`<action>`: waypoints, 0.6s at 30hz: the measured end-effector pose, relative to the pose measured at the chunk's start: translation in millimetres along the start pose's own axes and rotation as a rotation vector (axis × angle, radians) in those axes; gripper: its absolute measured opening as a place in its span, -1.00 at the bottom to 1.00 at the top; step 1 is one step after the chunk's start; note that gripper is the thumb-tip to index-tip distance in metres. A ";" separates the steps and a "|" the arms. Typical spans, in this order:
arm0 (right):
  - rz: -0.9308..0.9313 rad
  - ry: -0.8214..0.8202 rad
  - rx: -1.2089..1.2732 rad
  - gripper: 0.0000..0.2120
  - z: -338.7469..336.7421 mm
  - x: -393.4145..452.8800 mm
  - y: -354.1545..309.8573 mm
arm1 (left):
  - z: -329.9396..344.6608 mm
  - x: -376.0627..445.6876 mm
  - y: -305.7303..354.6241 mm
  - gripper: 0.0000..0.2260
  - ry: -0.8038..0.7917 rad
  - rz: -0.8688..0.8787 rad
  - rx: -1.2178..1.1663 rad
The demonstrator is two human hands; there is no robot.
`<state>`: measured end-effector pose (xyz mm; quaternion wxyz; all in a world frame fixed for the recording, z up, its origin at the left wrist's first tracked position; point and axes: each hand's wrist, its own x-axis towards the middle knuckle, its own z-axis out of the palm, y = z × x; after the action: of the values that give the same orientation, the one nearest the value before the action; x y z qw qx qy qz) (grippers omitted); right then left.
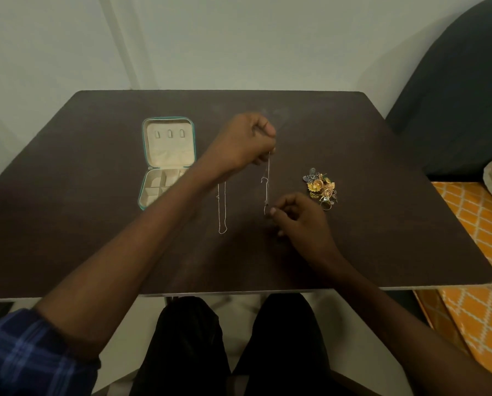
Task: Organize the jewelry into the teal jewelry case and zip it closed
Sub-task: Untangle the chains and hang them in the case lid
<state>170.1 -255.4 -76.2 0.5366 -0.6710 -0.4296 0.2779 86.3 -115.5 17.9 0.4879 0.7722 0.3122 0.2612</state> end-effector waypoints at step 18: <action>-0.102 0.192 0.289 -0.82 20.1 23.5 -39.1 | -38.4 -22.8 80.8 -0.92 0.001 0.220 0.084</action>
<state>153.7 -223.0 -42.1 0.6796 -0.5876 -0.3652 0.2438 62.2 -136.2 104.6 0.4234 0.8213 0.2363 0.3006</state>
